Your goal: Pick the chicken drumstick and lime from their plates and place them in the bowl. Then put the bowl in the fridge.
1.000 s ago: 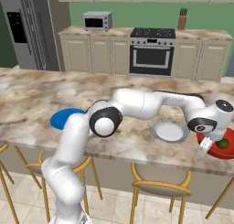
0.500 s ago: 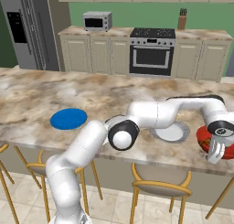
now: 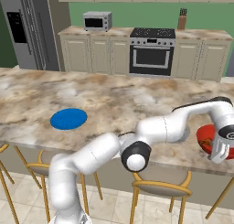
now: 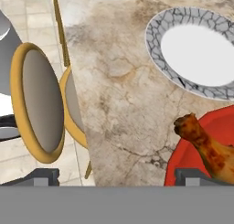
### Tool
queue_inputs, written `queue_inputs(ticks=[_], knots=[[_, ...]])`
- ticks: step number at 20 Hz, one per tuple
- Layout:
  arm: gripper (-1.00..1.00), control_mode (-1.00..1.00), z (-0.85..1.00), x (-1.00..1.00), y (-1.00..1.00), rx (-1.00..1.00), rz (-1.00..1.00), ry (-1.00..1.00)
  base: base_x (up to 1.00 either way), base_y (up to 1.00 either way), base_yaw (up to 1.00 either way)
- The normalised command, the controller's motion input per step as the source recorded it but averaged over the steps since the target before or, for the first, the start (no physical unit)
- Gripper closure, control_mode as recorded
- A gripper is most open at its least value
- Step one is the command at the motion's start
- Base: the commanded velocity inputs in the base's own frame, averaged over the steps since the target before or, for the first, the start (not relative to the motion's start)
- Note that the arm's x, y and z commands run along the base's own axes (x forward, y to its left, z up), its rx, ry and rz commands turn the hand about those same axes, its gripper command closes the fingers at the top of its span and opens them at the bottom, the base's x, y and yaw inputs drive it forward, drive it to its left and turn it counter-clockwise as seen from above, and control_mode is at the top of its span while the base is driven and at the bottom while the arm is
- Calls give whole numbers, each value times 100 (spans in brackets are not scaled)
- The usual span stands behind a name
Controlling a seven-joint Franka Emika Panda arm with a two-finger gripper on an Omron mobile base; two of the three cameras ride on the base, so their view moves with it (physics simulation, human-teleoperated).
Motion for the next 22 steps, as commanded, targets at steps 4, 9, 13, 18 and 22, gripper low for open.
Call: queue_inputs(ticks=[4, 9, 13, 18, 22], knots=[[-100, -100, -13, 6, 9, 0, -4, -7, 0, 0, 0], [-100, -100, -7, 1, 16, -2, -5, -5, 0, 0, 0], [-100, -100, -7, 6, 16, -7, -3, -2, 0, 0, 0], [-100, -100, -6, 10, 2, -9, 0, 0, 0, 0, 0], [-100, -100, -19, 5, 0, -11, 0, 0, 0, 0, 0]])
